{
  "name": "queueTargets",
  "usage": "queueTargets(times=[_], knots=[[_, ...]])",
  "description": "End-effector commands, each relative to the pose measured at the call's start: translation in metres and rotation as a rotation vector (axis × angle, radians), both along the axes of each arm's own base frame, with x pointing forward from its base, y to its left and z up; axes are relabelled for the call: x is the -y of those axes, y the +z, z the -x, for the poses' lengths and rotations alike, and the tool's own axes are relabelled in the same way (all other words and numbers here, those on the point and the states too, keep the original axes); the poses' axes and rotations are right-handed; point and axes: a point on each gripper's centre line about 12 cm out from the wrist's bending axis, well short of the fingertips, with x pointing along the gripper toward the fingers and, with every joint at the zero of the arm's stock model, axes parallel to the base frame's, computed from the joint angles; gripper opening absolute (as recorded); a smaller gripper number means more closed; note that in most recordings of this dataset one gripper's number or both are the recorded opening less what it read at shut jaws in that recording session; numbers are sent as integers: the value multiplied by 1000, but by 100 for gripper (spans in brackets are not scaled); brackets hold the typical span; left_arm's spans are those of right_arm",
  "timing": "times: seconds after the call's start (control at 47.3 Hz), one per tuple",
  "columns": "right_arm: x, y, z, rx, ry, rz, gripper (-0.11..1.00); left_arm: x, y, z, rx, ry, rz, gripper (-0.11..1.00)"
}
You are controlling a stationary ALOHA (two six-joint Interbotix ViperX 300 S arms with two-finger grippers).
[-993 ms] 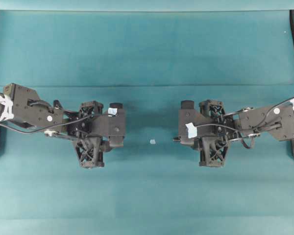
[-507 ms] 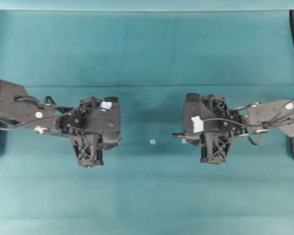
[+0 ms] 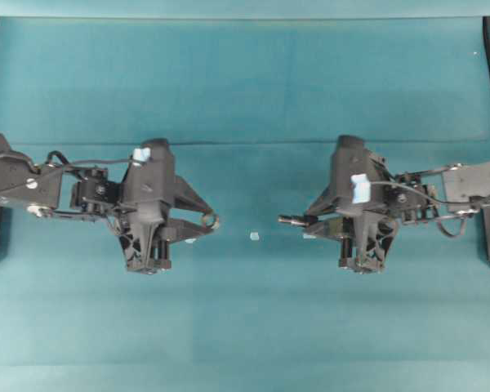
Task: Insert the washer onto the shaft with both hands.
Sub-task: 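Lift both parts and rotate grippers to face each other, then push the washer with the left gripper onto the shaft's upper thread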
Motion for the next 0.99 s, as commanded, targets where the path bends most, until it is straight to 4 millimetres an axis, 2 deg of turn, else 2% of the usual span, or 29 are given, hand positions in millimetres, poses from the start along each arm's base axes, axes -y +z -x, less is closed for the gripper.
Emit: queueTargets(times=[0.0, 0.296, 0.676, 0.803, 0.972], knots=[[-1, 15, -4, 81, -9, -21, 0, 0, 21, -3, 97, -2, 1, 35], [-1, 26, -5, 175, -3, -29, 0, -1, 35, -7, 201, 0, 4, 35], [0, 54, -8, 349, 3, -43, 0, -9, 50, -12, 314, 29, 20, 35], [0, 56, -8, 368, 3, -44, 0, -10, 59, -17, 356, 31, 20, 35], [1, 58, -9, 390, 2, -46, 0, -10, 62, -25, 362, 30, 20, 35]])
